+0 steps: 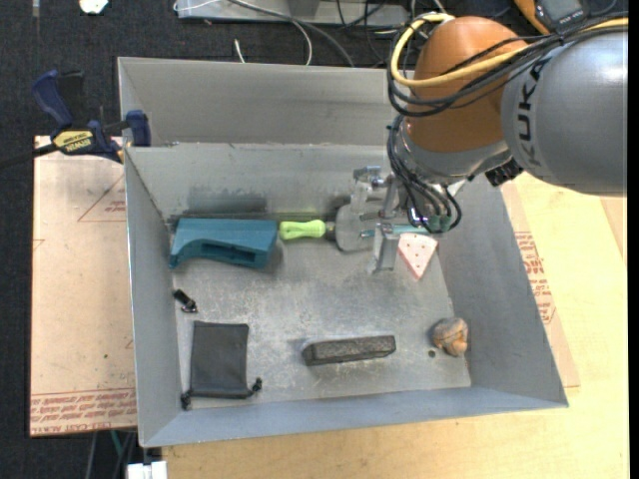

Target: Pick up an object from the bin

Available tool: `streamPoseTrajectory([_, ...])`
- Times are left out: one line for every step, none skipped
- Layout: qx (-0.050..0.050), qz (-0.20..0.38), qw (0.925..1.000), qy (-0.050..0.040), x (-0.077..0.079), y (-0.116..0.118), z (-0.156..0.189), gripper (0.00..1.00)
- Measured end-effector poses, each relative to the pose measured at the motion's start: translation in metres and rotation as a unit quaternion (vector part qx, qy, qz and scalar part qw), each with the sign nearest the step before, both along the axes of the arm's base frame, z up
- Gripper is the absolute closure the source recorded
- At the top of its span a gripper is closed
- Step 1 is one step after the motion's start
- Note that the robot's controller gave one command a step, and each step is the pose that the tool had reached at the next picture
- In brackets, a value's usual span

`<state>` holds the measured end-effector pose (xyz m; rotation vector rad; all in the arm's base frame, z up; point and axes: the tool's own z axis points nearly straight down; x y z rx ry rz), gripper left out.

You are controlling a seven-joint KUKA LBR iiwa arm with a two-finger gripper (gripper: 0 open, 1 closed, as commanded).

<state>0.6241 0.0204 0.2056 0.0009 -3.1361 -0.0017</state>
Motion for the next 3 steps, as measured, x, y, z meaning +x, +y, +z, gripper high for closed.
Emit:
streamPoseTrajectory([0.000,0.000,1.0000,-0.0036,0.001,0.000,0.005,0.00])
streamPoseTrajectory([0.000,0.041,0.9991,-0.0061,0.007,-0.021,-0.047,0.00])
streamPoseTrajectory([0.001,0.021,0.9997,-0.0085,0.018,-0.086,-0.091,0.00])
